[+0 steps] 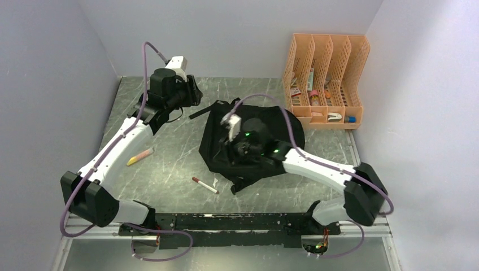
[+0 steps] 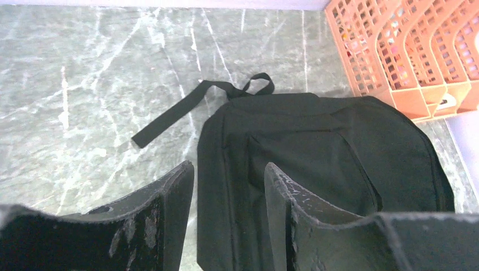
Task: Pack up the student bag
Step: Place the stationery in the student bag, then pick up the stationery from the center of the board, then place the stationery in the student bag.
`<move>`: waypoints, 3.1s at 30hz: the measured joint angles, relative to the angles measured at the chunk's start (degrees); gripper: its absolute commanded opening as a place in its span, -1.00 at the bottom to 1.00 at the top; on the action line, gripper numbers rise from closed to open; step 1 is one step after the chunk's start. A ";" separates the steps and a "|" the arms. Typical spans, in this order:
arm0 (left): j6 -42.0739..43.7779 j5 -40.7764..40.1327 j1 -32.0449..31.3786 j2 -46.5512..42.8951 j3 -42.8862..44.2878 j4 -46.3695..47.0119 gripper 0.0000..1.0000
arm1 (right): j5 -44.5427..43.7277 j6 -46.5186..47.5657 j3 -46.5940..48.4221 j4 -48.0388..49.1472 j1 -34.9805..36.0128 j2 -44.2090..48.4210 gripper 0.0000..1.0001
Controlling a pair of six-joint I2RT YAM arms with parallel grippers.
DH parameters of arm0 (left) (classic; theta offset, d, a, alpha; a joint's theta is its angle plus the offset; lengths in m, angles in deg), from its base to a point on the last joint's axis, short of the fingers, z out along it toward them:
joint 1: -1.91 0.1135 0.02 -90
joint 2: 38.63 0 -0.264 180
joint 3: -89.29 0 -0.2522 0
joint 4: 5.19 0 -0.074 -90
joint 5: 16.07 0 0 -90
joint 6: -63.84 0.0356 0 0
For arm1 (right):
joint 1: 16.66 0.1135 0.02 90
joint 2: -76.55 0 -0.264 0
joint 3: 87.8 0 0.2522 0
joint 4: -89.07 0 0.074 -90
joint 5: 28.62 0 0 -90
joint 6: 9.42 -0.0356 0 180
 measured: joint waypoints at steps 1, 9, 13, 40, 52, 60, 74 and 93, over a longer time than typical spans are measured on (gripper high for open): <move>0.04 -0.63 0.24 -0.42 0.00 -0.35 0.09 | -0.09 1.07 1.33 -0.85 2.34 -2.03 -0.10; 0.07 -3.58 0.55 -2.64 -0.33 -1.22 0.11 | -4.26 6.45 8.33 -6.19 15.56 -17.46 -0.05; 0.11 -4.42 0.70 -3.19 -0.68 -1.38 0.10 | -8.61 7.82 10.51 -9.35 18.71 -22.58 -0.03; 0.39 -4.81 0.74 -3.37 -0.85 -1.36 0.10 | -20.83 10.03 17.70 -15.98 22.21 -33.09 -0.39; 0.39 -4.81 1.07 -3.37 -1.64 -1.44 0.10 | -21.84 10.23 18.60 -17.35 22.27 -33.46 -0.95; 0.42 -4.83 1.09 -3.37 -1.68 -1.44 0.13 | -19.21 9.22 16.59 -15.61 22.27 -30.88 -1.00; 0.42 -4.83 1.18 -3.37 -1.70 -1.44 0.22 | -22.60 1.49 4.74 -3.08 14.67 -5.25 -1.00; 3.02 2.19 -7.56 4.33 0.76 -1.09 0.45 | -39.50 -17.20 -7.06 -7.56 -14.71 20.55 -1.00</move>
